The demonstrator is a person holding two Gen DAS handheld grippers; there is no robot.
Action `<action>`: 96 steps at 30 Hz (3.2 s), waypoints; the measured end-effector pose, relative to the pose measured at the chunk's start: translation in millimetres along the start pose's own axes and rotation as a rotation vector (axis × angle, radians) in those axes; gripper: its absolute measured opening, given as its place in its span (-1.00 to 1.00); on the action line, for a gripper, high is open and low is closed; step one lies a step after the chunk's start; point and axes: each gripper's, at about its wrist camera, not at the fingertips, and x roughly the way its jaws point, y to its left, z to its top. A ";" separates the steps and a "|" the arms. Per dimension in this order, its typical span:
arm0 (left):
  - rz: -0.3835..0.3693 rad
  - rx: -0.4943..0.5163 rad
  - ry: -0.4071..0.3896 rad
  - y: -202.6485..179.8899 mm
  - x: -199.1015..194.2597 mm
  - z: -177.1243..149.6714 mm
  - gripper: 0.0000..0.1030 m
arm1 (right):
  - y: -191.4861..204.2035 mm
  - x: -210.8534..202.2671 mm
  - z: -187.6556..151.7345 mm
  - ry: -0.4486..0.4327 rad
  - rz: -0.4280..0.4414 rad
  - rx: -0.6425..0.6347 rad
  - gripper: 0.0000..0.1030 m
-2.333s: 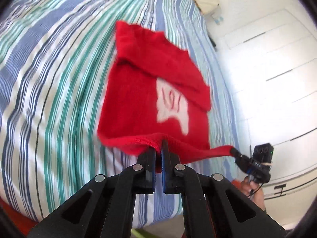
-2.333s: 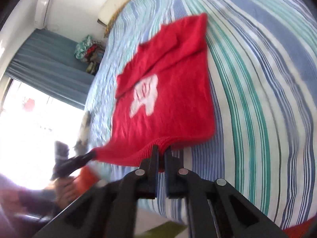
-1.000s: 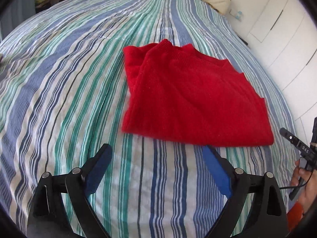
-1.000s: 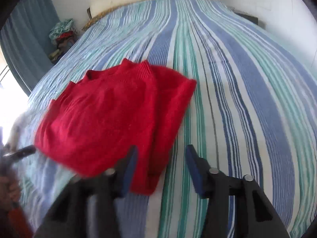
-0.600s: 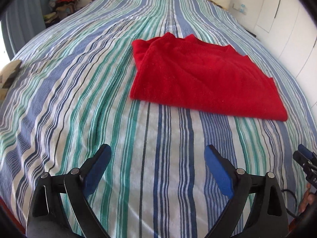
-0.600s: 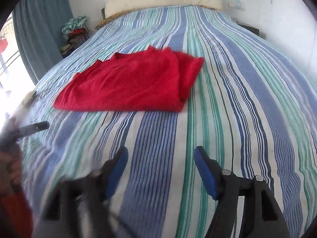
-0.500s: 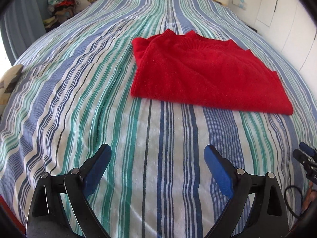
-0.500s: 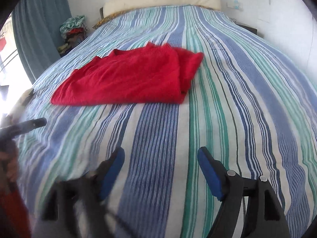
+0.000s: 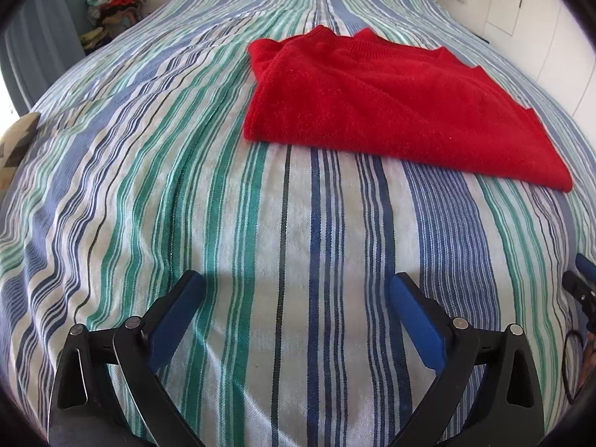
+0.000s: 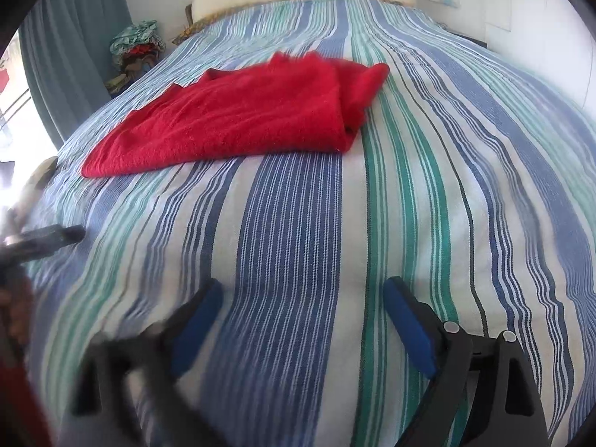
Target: Fold small clothes
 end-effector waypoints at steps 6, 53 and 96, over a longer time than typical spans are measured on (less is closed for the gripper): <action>0.005 0.011 -0.019 -2.8 3.0 -5.3 0.99 | 2.4 0.8 -0.8 -0.003 0.004 -0.011 0.79; -0.119 -0.193 -0.041 74.2 -57.4 0.3 0.97 | -24.5 -13.8 108.5 -0.039 0.064 0.134 0.87; -0.198 -0.345 0.053 108.0 -29.1 -3.4 0.96 | 211.0 94.6 185.7 0.098 0.475 0.023 0.30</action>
